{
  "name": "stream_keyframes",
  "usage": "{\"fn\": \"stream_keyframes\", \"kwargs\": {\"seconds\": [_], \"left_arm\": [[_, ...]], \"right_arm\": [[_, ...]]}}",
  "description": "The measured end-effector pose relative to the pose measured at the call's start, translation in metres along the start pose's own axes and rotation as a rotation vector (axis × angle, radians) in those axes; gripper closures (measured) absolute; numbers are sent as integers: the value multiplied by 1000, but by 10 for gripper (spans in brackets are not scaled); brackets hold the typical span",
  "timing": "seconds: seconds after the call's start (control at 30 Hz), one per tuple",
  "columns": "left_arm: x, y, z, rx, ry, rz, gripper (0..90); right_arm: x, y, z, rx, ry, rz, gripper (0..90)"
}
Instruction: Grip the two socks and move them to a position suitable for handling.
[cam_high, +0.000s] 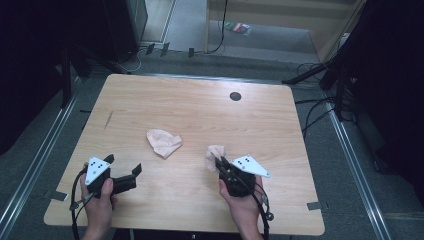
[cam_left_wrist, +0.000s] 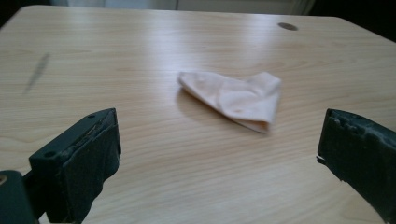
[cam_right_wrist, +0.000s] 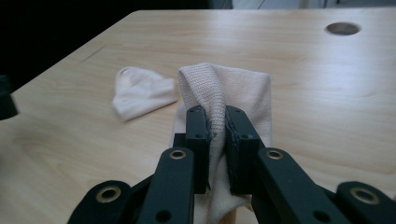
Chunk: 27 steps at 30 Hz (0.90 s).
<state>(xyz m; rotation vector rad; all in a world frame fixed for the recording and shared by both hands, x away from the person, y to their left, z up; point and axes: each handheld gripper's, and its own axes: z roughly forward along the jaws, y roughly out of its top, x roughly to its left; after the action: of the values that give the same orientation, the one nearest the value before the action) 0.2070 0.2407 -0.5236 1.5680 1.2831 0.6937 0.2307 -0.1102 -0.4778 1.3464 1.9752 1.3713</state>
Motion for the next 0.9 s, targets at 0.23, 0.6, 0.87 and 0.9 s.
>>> {"fn": "stream_keyframes", "kwargs": {"seconds": [0.23,0.6,0.87,0.9], "left_arm": [[-28,-4,5,4,-100,41,0],[-31,-8,6,20,-136,36,0],[-47,-12,11,61,-134,86,143],[-50,-12,12,69,-146,94,157]], "right_arm": [[26,-15,9,25,44,17,820],[53,-45,35,101,39,19,575],[44,-37,17,103,71,44,532],[49,-42,19,137,87,33,539]]}}
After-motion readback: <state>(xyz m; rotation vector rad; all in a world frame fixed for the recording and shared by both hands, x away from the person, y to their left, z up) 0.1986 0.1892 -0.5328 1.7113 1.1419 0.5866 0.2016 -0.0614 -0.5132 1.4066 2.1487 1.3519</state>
